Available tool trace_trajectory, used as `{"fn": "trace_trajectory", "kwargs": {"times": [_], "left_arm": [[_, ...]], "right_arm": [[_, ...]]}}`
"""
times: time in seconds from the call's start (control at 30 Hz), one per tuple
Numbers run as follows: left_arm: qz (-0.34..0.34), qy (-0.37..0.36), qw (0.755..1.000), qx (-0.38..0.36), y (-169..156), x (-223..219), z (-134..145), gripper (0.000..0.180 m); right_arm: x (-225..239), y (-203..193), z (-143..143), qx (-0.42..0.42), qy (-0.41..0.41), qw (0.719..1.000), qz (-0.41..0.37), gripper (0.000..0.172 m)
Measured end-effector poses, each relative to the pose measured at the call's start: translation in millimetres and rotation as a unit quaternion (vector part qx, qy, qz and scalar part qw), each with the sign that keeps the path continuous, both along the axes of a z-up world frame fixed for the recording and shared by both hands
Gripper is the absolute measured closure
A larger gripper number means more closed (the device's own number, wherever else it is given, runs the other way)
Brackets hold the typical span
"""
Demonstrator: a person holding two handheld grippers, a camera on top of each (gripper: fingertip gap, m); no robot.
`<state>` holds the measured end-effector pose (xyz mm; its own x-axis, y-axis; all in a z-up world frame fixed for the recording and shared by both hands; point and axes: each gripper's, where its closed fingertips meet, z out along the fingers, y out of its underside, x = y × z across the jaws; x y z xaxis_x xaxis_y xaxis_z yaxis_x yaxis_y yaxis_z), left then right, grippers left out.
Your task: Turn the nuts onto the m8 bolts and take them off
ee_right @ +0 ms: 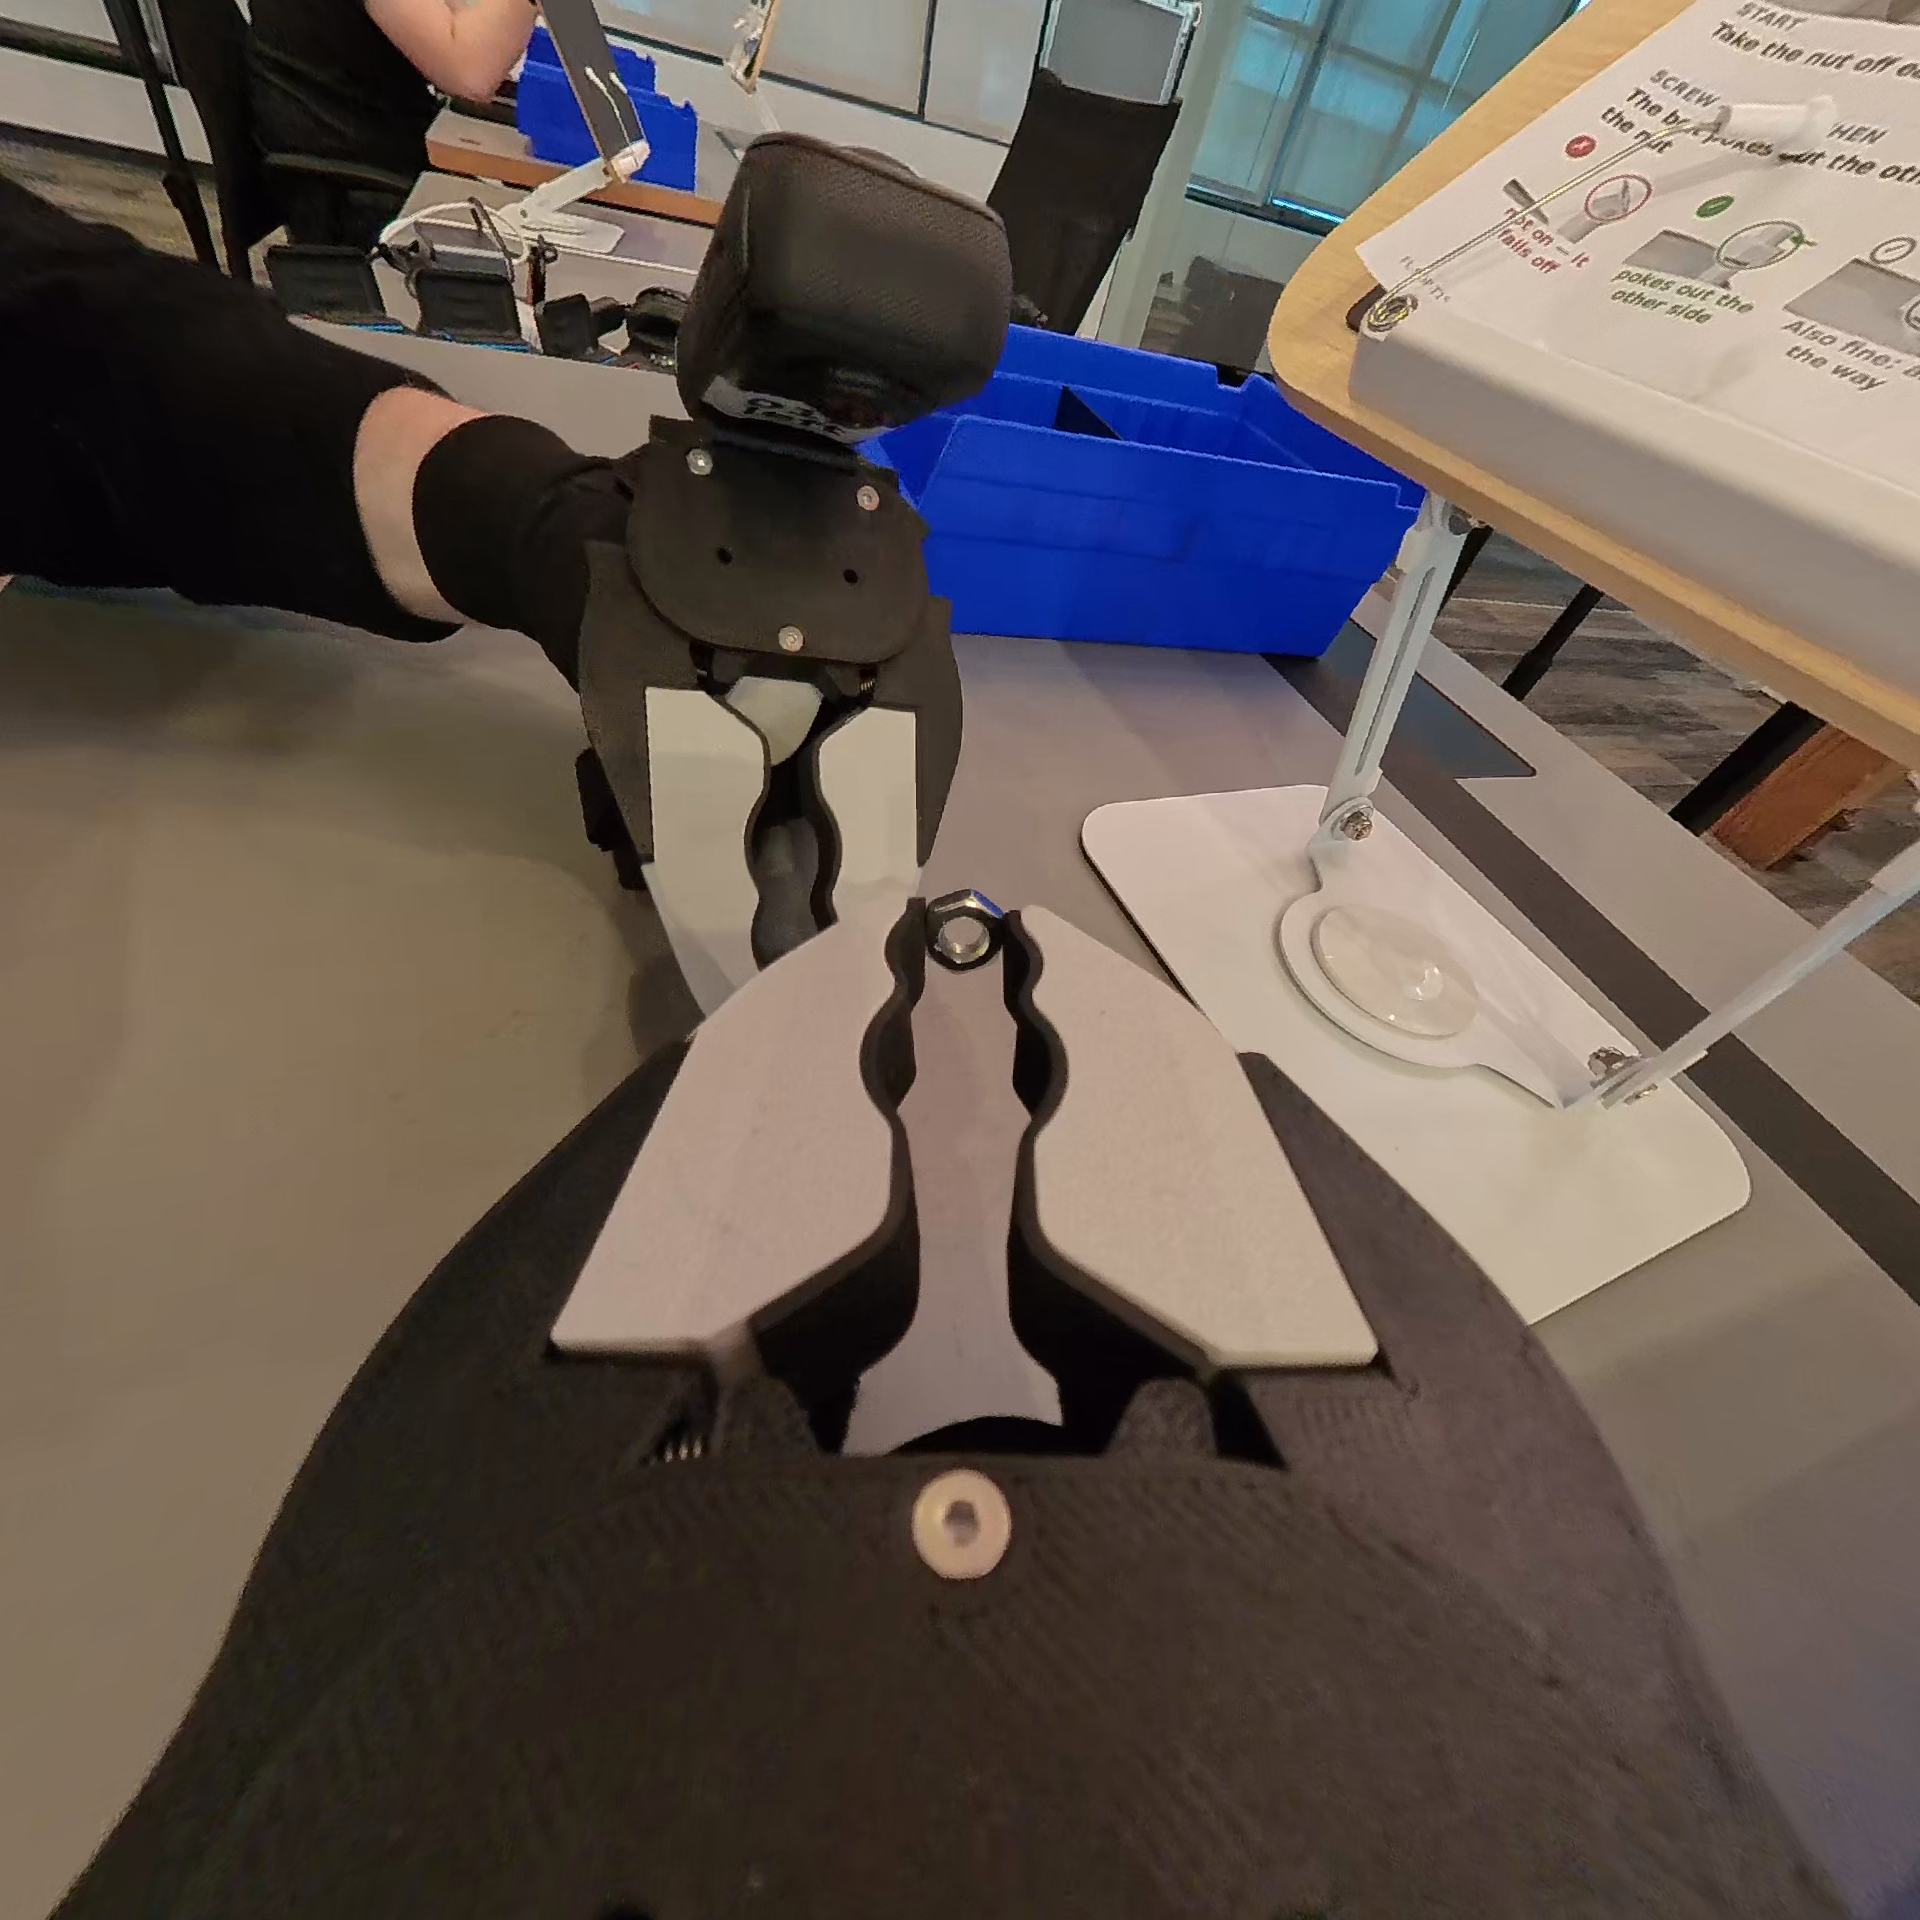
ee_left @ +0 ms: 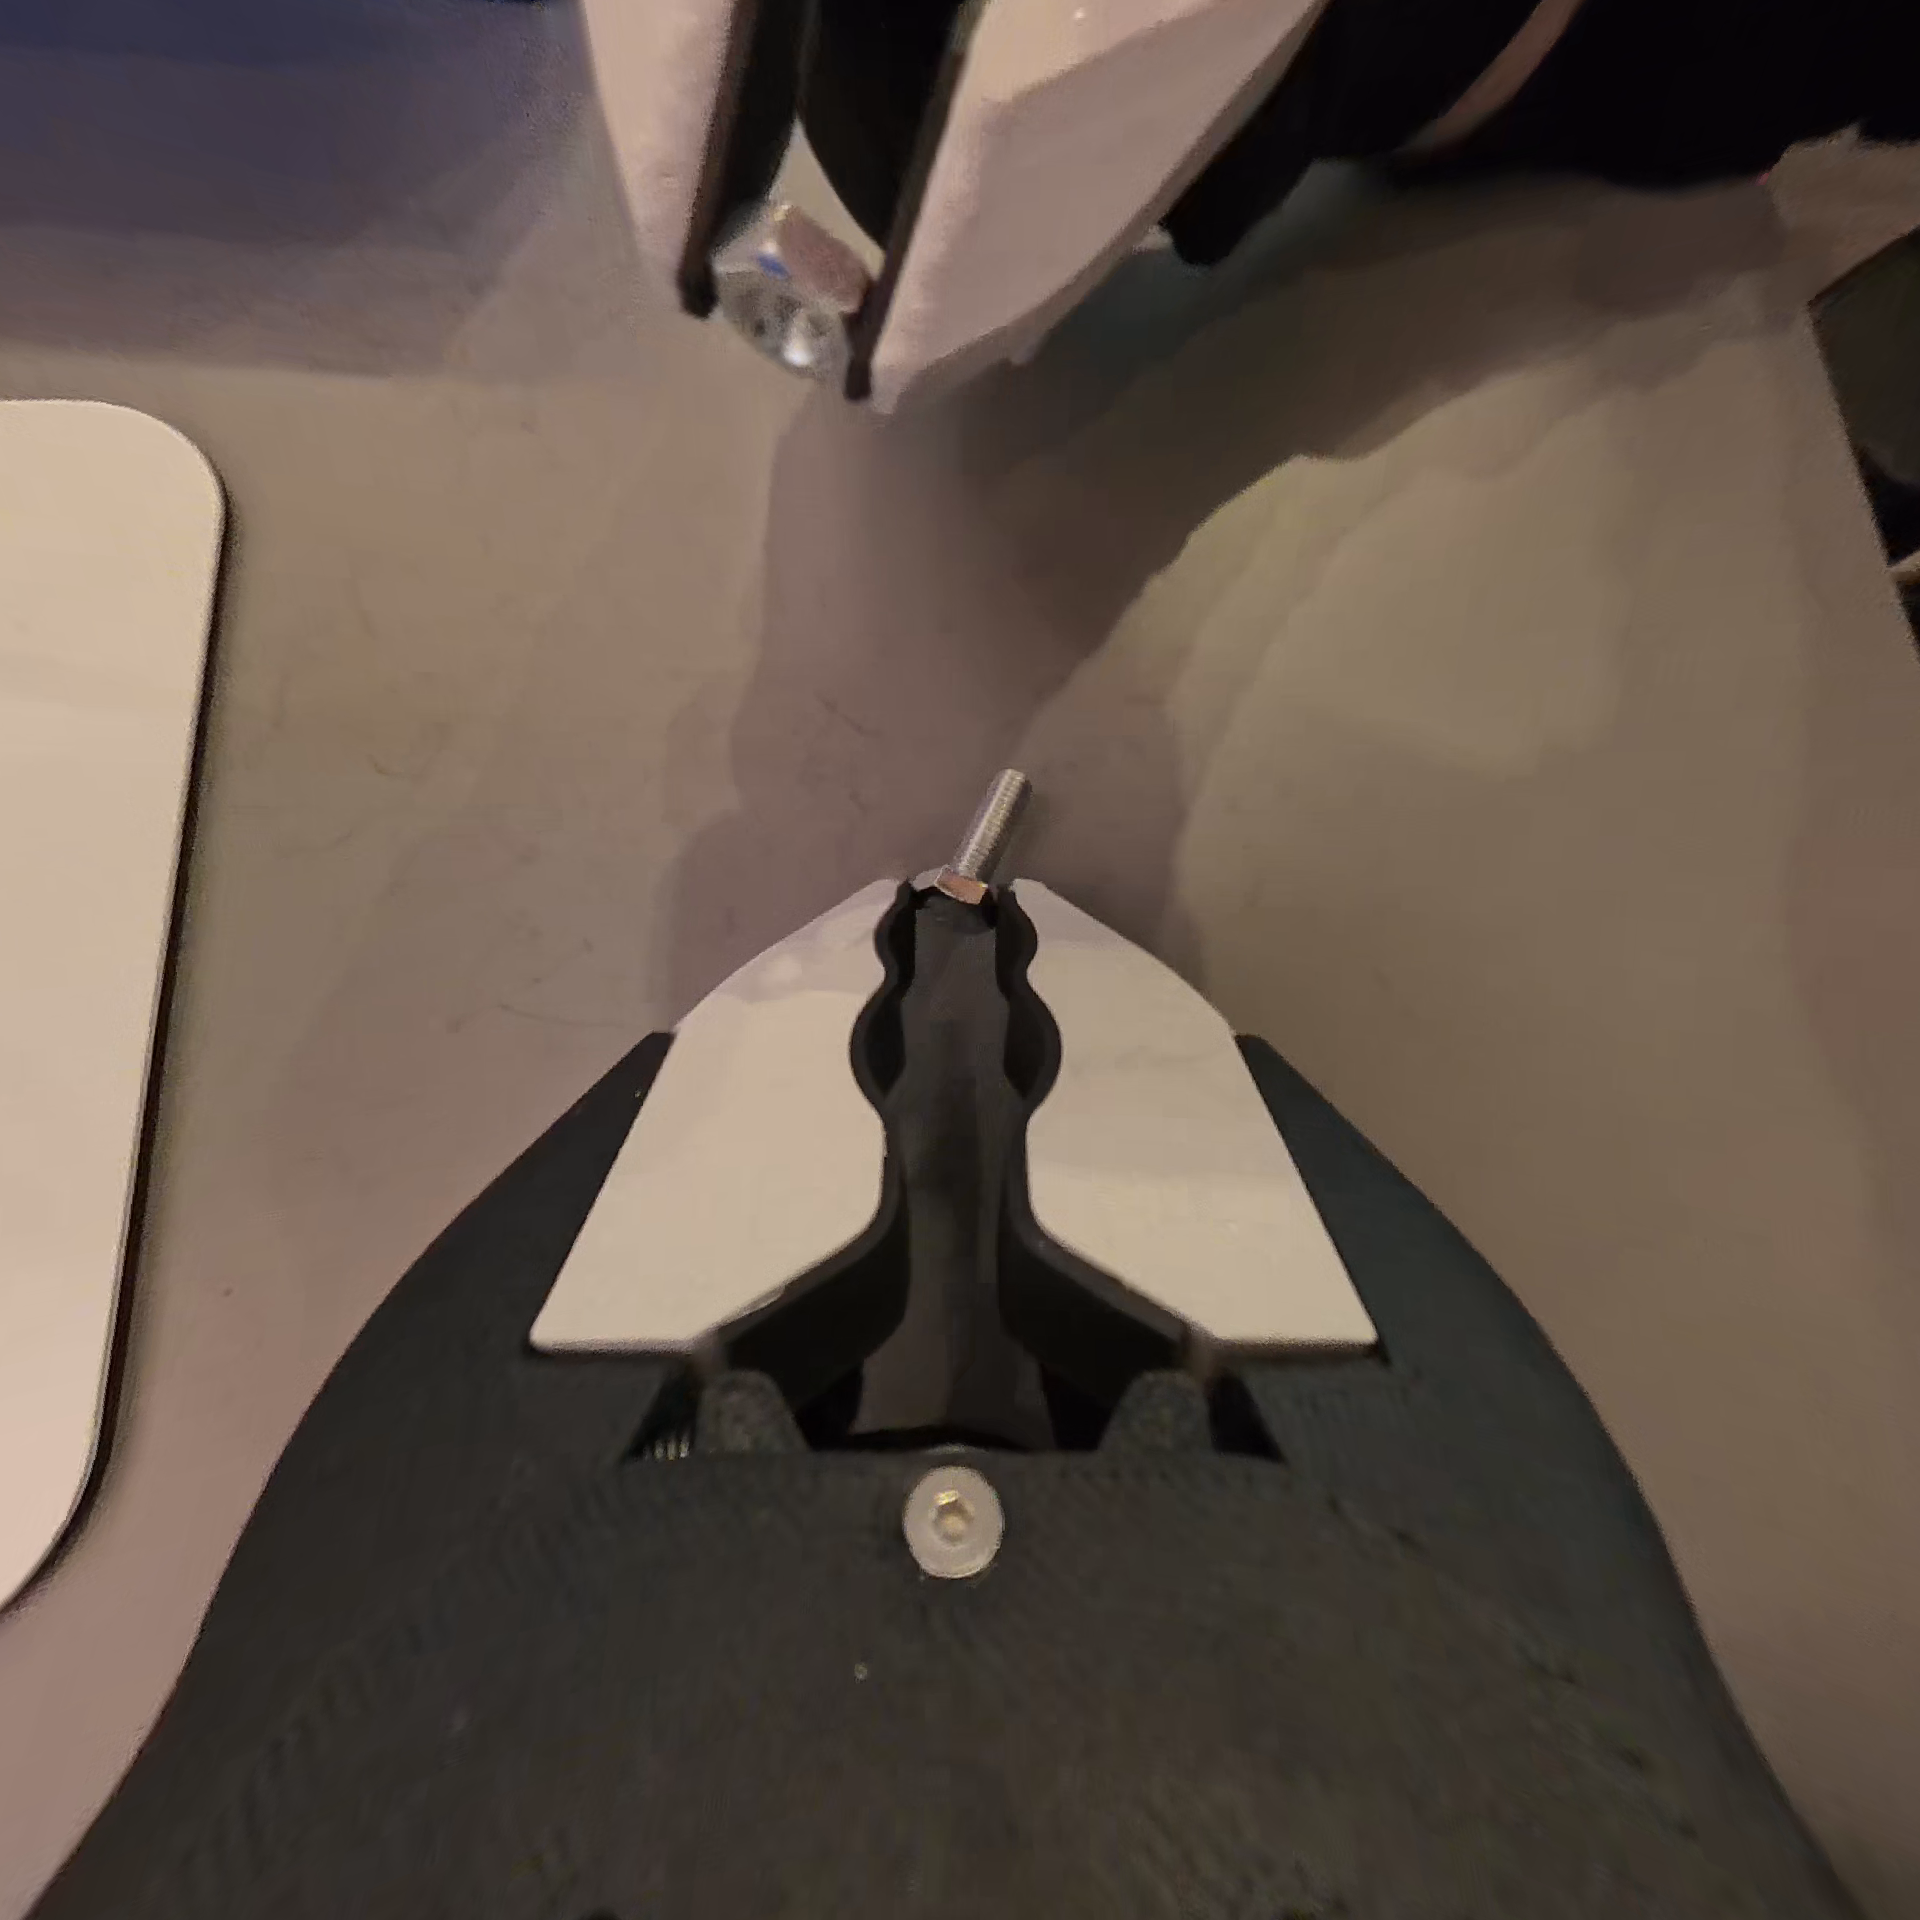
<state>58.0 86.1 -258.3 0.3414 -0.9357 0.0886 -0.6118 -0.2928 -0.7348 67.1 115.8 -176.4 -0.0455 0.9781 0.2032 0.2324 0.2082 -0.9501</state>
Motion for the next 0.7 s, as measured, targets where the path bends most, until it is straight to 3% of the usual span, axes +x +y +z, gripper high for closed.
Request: {"fn": "trace_trajectory", "kwargs": {"times": [0.27,0.53,0.7], "left_arm": [[0.056,-0.085,0.995,-0.003,8.4,-11.2,21.6,0.166],[0.073,0.057,0.996,-0.005,-0.8,-23.3,-13.5,0.166],[0.075,0.064,0.995,-0.008,-8.0,-20.5,-15.1,0.165]], "right_arm": [[1.8,2.2,3.8,-0.011,0.009,1.000,-0.001,0.158],[1.5,1.7,2.9,-0.010,0.007,1.000,0.000,0.158],[1.7,1.9,2.8,-0.010,0.006,1.000,-0.001,0.158]]}}
